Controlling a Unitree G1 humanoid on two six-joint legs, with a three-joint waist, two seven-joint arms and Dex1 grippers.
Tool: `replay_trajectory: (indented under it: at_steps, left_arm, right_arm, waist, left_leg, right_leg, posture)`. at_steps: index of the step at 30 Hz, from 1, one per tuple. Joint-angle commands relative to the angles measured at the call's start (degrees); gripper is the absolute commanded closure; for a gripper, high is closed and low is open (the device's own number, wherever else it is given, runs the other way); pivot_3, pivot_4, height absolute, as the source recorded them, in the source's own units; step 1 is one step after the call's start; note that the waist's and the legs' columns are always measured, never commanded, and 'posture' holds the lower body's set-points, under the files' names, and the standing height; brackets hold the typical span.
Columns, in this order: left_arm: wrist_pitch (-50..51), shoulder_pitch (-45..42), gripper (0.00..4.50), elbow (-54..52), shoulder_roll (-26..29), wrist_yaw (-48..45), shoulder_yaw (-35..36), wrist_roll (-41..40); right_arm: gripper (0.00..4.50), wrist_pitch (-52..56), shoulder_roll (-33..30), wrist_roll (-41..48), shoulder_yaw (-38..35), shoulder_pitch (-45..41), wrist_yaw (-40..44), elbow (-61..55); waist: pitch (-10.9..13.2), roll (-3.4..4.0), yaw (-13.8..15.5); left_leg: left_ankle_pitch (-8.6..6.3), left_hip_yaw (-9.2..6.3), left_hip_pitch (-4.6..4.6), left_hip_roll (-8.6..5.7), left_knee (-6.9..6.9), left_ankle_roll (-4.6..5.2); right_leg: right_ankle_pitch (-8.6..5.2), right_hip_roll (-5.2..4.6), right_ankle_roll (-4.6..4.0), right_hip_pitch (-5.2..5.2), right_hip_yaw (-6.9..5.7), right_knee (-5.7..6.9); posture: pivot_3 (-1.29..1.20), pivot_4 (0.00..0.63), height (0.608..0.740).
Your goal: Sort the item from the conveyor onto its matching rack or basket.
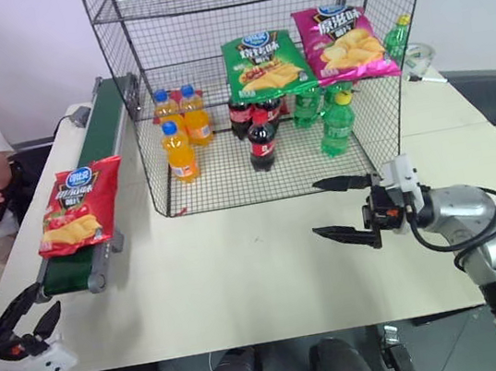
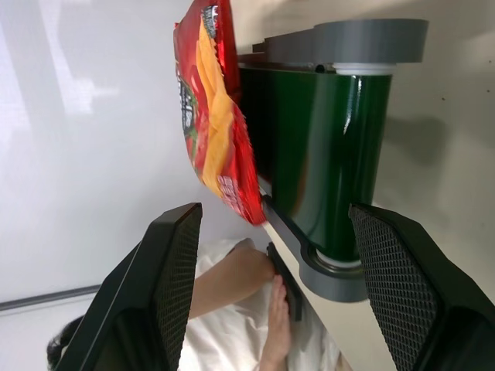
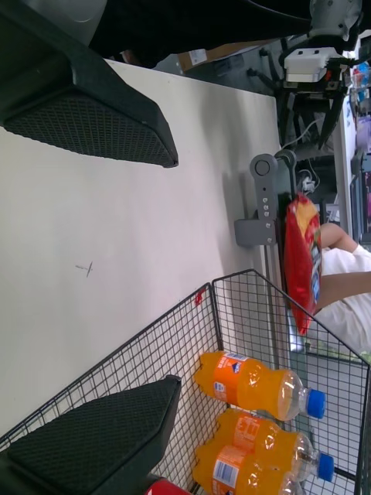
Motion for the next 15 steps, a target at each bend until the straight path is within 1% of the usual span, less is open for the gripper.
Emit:
replay_trajectory:
  at_steps: [1, 5, 15]
  left_arm:
    - [0.3, 0.6, 1.32, -1.0, 0.1, 1.7, -0.4, -0.9]
    - [0.7, 0.1, 1.32, -1.2, 0.5, 3.6, -1.0, -0.3]
    - [1.9, -2.1, 1.32, 0.0, 1.2, 4.6, -3.7, -0.1]
  right_arm:
    - [0.00, -0.8, 0.3, 0.3, -0.5, -1.2, 0.1, -0.9]
    - [0.00, -0.7, 0.1, 0.4, -0.9, -0.9, 0.0, -0.6]
    - [0.00, -1.0, -0.2, 0.2, -1.4, -0.4, -0.6, -1.1]
  waist:
    - [0.0, 0.00, -0.1]
    - [0.0, 0.00, 0.0]
    - [0.0, 0.00, 0.0]
  left_leg:
    - [0.00, 0.00, 0.00, 0.00, 0.00, 0.00]
    - [0.05, 0.00, 0.00, 0.00, -0.01, 0.08]
    - [0.07, 0.00, 0.01, 0.00, 0.00, 0.10]
  right_leg:
    - [0.00, 0.00, 0.00, 0.00, 0.00, 0.00]
    - [0.00, 0.01, 0.00, -0.01, 0.00, 0.00]
    - [0.00, 0.01, 0.00, 0.00, 0.00, 0.02]
  posture:
    - [0.00, 0.150, 0.740]
    - [0.00, 0.150, 0.740]
    - [0.00, 0.150, 0.740]
